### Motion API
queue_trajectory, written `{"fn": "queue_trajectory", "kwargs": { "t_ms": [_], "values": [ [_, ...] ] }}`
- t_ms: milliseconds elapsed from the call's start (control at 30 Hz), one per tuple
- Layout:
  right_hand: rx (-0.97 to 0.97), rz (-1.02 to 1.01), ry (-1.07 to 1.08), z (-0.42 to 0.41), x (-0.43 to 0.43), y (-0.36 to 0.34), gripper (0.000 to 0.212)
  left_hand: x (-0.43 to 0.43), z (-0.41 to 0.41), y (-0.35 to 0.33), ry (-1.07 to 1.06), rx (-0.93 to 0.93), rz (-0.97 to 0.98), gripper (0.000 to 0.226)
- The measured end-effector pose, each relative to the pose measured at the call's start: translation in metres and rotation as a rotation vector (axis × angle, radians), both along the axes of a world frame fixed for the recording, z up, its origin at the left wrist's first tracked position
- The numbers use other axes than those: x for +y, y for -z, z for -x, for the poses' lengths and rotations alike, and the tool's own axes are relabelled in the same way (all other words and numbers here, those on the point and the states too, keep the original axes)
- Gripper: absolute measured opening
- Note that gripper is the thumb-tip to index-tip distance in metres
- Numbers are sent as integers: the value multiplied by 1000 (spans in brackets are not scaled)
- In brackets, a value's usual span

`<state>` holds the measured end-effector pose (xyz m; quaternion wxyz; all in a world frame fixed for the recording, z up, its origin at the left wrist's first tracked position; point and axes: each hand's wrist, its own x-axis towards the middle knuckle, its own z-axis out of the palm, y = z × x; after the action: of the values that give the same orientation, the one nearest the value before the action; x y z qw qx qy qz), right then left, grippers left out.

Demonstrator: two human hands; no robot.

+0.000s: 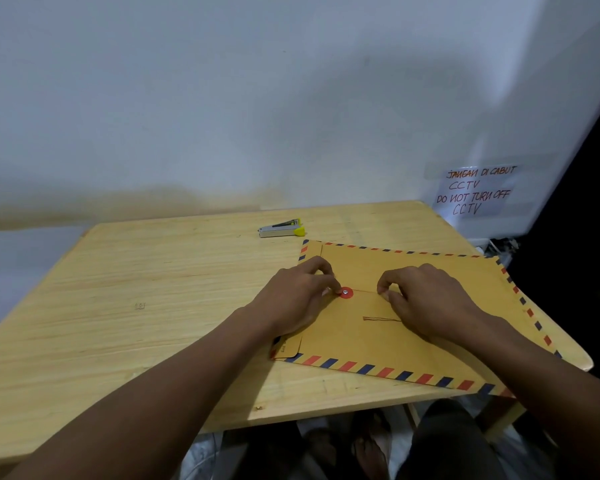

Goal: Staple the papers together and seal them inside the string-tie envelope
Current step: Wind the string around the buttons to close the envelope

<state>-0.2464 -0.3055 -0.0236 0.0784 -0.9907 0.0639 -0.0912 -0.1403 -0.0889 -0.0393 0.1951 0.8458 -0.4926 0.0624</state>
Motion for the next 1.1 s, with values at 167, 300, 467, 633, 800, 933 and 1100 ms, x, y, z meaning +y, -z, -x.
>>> {"fn": "queue_trajectory", "kwargs": {
  "t_ms": [167, 300, 467, 633, 800, 933, 1100],
  "values": [
    [-58, -256, 33, -16, -10, 1, 12, -1, 1, -2, -8, 20, -36, 32],
    [-60, -366, -35, -18, -9, 0, 23, -3, 2, -1, -38, 25, -52, 35],
    [-69, -154, -85, -17, -8, 6, 34, -2, 3, -2, -42, 34, -34, 35],
    [3, 115, -129, -5, 2, -3, 37, -4, 3, -2, -45, 17, -55, 36],
    [70, 185, -179, 4, 9, -8, 38, -4, 1, 0, -53, 10, -78, 35],
    [33, 101, -173, 11, 16, -2, 36, -3, -2, 3, -40, 18, -62, 36],
    [67, -56, -147, 12, 19, -7, 33, -4, -3, 3, -34, 11, -87, 35]
  ]
}}
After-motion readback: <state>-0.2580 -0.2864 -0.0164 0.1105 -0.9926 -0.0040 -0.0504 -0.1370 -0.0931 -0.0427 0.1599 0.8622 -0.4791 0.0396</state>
